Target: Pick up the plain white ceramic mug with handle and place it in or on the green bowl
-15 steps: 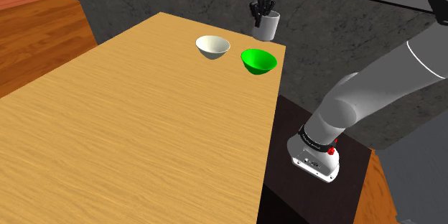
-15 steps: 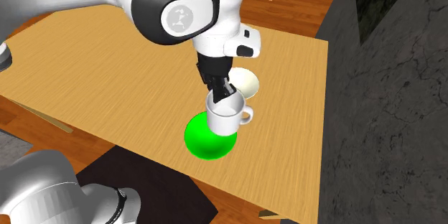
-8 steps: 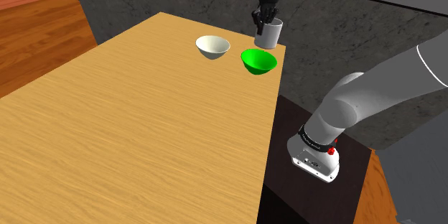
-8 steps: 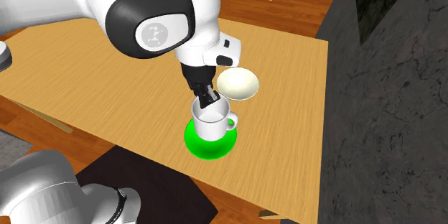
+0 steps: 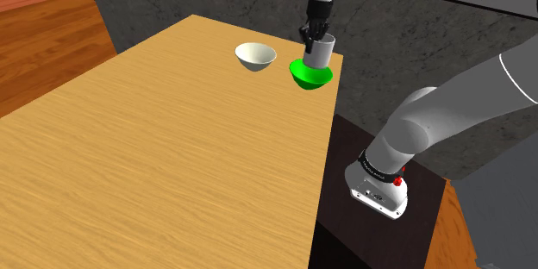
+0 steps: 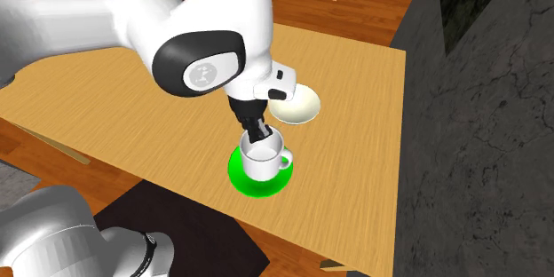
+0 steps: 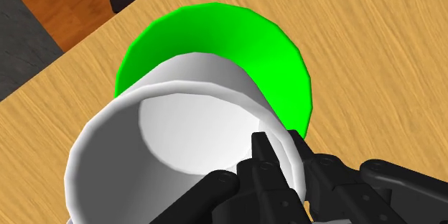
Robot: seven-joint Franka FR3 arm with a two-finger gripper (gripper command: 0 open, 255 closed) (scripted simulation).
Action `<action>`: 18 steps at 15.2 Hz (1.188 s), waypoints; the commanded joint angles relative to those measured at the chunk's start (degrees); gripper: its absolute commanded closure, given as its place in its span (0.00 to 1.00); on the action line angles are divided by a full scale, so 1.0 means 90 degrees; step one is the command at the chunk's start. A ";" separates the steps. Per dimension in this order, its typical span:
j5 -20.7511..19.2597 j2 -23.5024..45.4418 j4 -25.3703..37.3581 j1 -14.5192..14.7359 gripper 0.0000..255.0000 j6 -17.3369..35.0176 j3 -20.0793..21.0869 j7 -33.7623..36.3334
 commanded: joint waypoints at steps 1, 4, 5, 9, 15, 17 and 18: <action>-0.0004 0.0014 -0.0150 -0.0002 1.00 0.0170 -0.0004 0.0003; -0.0008 0.0071 -0.0362 -0.0004 1.00 0.0439 -0.0013 0.0006; -0.0009 0.0077 -0.0389 -0.0004 1.00 0.0472 -0.0014 0.0006; -0.0009 0.0079 -0.0388 -0.0004 1.00 0.0473 -0.0014 0.0006; -0.0009 0.0079 -0.0388 -0.0004 0.00 0.0473 -0.0014 0.0006; -0.0009 0.0079 -0.0388 -0.0004 0.00 0.0473 -0.0014 0.0006; -0.0009 0.0079 -0.0388 -0.0004 0.00 0.0473 -0.0014 0.0006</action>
